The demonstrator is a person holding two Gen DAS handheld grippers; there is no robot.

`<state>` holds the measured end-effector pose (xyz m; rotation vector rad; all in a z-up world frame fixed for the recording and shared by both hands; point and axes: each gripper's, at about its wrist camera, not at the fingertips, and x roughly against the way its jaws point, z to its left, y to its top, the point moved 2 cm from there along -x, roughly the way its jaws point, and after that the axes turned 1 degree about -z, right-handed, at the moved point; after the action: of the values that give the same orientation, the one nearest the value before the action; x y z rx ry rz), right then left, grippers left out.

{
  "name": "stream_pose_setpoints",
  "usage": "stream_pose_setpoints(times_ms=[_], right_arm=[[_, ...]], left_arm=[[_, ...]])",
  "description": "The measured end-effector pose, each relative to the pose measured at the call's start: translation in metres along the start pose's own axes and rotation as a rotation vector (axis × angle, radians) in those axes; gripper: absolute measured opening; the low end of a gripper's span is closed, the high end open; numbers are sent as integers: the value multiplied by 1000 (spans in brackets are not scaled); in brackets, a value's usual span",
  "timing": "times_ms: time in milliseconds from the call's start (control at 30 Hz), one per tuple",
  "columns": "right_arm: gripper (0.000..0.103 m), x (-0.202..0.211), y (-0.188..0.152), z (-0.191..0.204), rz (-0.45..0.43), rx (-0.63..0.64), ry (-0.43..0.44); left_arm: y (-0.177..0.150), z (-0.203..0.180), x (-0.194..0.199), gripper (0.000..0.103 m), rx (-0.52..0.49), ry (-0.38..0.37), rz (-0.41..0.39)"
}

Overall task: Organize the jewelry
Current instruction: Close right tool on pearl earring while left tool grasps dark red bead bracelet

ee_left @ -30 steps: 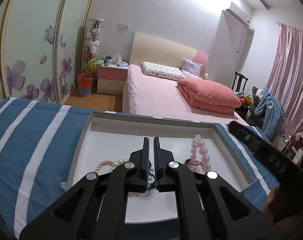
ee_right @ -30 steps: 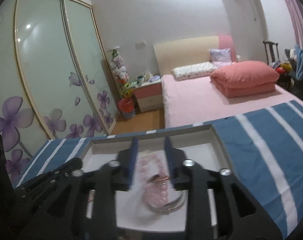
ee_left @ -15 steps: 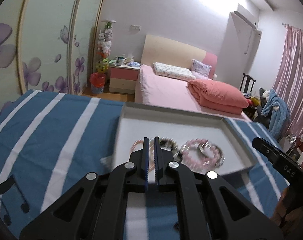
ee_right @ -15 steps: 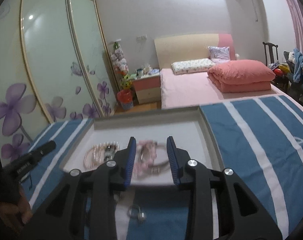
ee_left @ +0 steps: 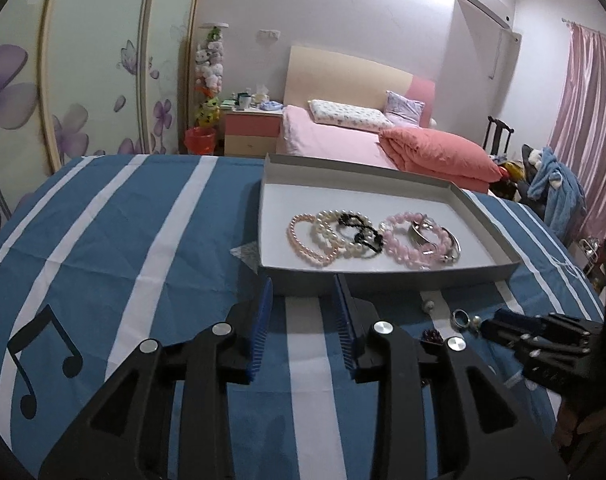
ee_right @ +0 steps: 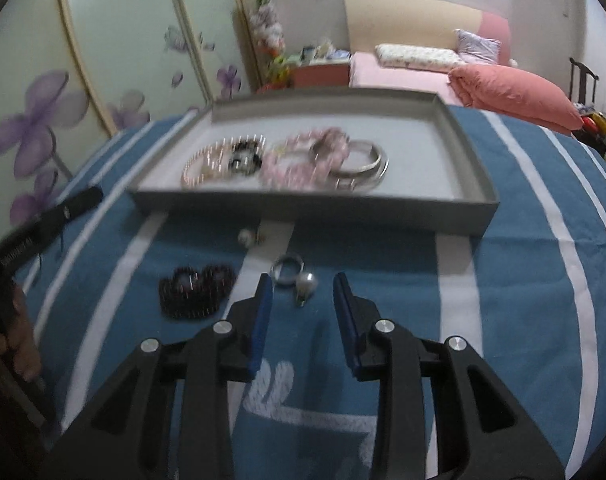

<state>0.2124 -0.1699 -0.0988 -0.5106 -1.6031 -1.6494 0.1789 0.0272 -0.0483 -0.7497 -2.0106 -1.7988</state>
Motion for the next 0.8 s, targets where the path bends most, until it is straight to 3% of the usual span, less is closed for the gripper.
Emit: stream_pose_setpoints(times_ms=[133, 333, 433, 467, 800], right_arm=[[32, -10, -3, 6, 46, 34, -14], [26, -14, 3, 9, 42, 63, -47], [14, -14, 4, 9, 38, 87, -82], [14, -14, 4, 8, 37, 90, -89], [14, -4, 2, -23, 25, -7, -126]], left_arm=[[-4, -6, 0, 32, -10, -12, 9], [-9, -9, -2, 32, -22, -22, 25], [-9, -14, -1, 32, -33, -41, 32], [-9, -17, -1, 32, -37, -50, 34], [-27, -73, -15, 38, -216, -192, 148]])
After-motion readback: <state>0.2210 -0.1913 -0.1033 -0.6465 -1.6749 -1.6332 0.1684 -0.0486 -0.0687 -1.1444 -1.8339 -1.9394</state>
